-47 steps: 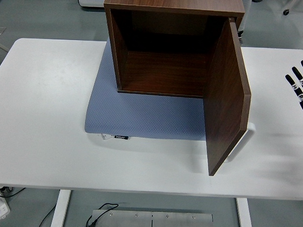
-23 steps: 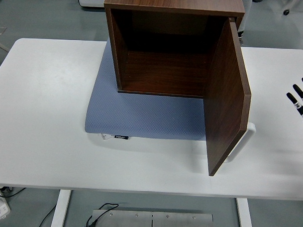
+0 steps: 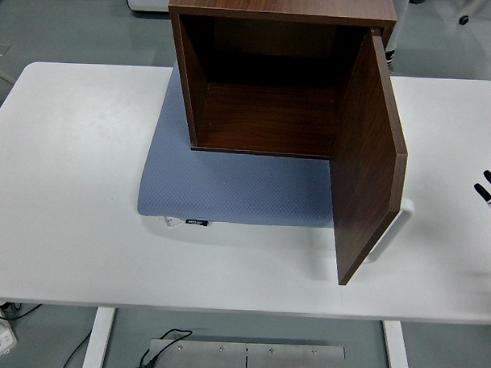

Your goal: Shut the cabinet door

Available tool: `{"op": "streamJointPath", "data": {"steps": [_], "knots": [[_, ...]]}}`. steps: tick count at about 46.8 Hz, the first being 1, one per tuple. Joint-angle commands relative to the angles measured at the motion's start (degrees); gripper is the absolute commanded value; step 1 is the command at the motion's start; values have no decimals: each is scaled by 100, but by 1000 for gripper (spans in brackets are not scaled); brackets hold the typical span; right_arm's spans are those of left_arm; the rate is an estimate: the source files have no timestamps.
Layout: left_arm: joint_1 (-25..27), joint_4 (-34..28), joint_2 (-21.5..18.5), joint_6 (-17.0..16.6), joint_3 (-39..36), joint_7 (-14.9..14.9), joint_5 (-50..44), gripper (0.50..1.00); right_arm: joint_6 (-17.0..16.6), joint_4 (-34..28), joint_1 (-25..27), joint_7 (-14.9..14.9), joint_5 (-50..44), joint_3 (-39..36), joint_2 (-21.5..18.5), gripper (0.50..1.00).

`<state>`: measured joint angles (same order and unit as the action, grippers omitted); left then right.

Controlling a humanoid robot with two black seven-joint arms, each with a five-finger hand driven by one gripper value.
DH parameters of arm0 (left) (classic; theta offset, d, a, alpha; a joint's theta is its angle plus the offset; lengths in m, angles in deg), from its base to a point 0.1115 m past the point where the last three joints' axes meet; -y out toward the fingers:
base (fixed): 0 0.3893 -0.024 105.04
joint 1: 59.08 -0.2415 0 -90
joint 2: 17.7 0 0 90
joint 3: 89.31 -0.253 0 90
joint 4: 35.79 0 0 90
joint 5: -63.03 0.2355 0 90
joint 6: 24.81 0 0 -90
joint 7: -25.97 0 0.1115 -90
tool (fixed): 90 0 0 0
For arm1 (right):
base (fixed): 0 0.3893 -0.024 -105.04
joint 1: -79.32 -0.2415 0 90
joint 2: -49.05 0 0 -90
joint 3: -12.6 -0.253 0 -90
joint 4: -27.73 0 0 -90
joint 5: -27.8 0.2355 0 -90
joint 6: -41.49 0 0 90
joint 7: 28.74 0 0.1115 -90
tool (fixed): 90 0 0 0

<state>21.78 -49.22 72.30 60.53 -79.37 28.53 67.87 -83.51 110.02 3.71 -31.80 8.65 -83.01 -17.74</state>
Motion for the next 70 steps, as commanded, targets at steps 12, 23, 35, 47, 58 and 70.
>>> {"op": "streamJointPath", "data": {"steps": [12, 23, 35, 47, 58, 70], "knots": [[0, 7, 0, 0, 0, -1, 0, 1000, 0, -3, 468, 7, 0, -160, -1, 1000], [0, -2, 0, 0, 0, -1, 0, 1000, 0, 23, 697, 16, -9, -125, -1, 1000], [-8, 7, 0, 0, 0, -1, 0, 1000, 0, 252, 741, 34, -62, 86, -27, 1000], [0, 7, 0, 0, 0, -1, 0, 1000, 0, 419, 723, 34, -387, 464, -106, 1000], [-8, 7, 0, 0, 0, -1, 0, 1000, 0, 481, 653, 42, -431, 579, -176, 1000], [0, -2, 0, 0, 0, -1, 0, 1000, 0, 577, 539, 148, -431, 587, -176, 1000]]}}
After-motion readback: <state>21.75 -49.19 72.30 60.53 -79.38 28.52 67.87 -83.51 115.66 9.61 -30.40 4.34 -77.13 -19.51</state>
